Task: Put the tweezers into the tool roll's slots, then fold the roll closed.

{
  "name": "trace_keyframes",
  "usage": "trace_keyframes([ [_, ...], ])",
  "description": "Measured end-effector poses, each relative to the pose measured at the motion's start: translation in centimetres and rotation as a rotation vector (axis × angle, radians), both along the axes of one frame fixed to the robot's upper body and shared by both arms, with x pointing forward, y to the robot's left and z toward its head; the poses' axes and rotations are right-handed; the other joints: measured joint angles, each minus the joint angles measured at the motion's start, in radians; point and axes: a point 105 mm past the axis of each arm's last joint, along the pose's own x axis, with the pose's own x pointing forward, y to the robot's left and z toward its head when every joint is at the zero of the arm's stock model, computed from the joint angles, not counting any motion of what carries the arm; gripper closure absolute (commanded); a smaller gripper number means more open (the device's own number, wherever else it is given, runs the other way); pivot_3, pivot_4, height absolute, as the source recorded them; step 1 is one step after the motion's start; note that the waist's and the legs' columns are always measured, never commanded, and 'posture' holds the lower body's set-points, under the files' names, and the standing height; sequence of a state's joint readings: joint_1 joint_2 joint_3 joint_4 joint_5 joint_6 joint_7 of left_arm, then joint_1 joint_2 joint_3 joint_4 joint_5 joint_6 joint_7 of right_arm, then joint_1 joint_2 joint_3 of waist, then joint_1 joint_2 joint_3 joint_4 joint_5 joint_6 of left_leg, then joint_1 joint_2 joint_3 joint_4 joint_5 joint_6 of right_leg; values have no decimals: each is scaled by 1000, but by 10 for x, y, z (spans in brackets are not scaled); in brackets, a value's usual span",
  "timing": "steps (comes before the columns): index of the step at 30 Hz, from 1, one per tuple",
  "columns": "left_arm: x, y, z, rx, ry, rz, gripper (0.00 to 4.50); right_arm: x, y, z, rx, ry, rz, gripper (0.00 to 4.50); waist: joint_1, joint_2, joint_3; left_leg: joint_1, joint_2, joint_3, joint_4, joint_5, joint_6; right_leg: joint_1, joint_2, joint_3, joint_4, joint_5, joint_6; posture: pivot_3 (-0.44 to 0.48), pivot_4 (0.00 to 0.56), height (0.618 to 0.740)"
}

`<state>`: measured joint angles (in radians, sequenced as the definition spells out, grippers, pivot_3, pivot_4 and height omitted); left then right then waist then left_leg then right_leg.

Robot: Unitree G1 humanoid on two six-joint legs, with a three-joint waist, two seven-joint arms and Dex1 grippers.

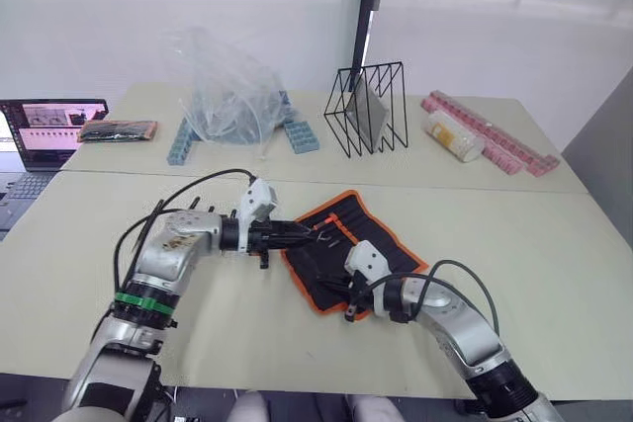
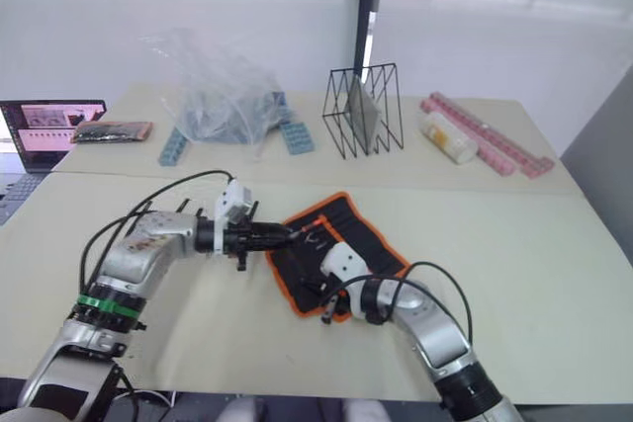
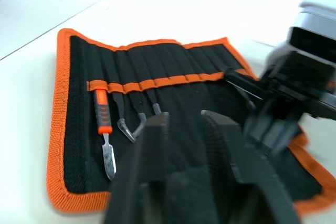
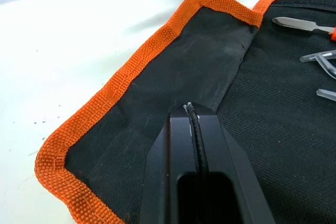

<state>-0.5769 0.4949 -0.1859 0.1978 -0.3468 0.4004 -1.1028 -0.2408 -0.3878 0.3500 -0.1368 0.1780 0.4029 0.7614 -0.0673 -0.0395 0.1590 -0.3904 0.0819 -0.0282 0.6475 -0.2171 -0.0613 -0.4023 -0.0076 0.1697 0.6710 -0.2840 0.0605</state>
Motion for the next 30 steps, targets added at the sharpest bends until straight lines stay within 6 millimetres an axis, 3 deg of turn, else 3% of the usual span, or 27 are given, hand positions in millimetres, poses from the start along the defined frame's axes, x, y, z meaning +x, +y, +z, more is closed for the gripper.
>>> trace_keyframes([
  [8,-1,-5,-38,123,3,79,4459,-2,-2,-1,-10,0,5,4500,2,1,0,0,0,0,-2,0,0,0,0,0,-2,0,0,0,150,720],
  [17,2,-10,-49,96,-66,86,4459,3,-6,7,5,51,-4,4500,17,3,-3,3,0,0,-2,0,0,7,0,0,-7,0,1,0,150,720],
  [24,-1,-12,-54,70,-99,80,4459,25,0,29,79,63,-11,4500,21,4,-4,3,-1,0,-2,0,0,7,0,1,-7,0,1,0,150,720],
  [30,-2,-10,-55,58,-111,89,4459,35,2,11,33,81,-14,4500,19,5,-4,3,-1,0,-2,0,0,7,0,1,-8,0,1,0,150,720],
])
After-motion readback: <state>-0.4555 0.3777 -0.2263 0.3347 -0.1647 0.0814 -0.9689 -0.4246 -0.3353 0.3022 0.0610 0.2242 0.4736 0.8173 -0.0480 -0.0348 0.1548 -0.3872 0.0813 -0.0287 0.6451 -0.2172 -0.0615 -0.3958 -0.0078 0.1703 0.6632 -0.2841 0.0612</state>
